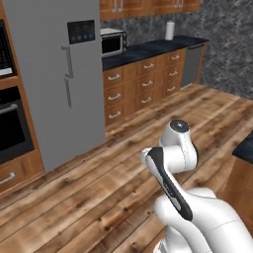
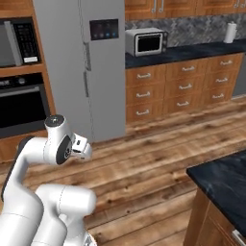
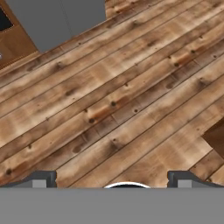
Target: Four empty soda cans are scattered around the kitchen. Gather all the cans and cluster them next to the stove for recycling.
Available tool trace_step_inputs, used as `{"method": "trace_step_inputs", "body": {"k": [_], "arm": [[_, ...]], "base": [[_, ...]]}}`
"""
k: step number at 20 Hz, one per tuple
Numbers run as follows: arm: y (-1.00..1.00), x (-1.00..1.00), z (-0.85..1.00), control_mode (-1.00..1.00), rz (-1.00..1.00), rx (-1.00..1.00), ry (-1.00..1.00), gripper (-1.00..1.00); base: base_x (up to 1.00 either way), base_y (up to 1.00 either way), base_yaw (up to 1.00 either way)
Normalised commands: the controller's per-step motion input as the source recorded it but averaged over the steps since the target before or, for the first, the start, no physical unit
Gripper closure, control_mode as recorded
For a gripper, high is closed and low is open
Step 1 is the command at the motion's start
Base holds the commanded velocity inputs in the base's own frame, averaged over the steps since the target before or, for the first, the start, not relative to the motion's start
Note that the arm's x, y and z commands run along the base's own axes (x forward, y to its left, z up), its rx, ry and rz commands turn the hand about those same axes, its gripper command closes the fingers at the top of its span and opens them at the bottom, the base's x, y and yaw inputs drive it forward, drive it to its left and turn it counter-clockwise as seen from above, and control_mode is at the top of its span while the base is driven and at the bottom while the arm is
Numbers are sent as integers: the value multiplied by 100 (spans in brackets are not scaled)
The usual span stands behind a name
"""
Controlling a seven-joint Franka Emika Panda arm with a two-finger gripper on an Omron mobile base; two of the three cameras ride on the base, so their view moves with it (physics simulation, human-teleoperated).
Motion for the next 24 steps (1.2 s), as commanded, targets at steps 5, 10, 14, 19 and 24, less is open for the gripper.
{"method": "trace_step_inputs", "body": {"k": [5, 10, 14, 19, 24], "arm": [[0, 0, 0, 100, 0, 0, 0, -100], [0, 0, 0, 100, 0, 0, 0, -100], [0, 0, 0, 100, 0, 0, 0, -100], [0, 0, 0, 100, 0, 0, 0, -100], [0, 0, 0, 100, 0, 0, 0, -100]], "base": [[61, -4, 0], [62, -4, 0], [62, -4, 0], [62, -6, 0], [63, -9, 0]]}}
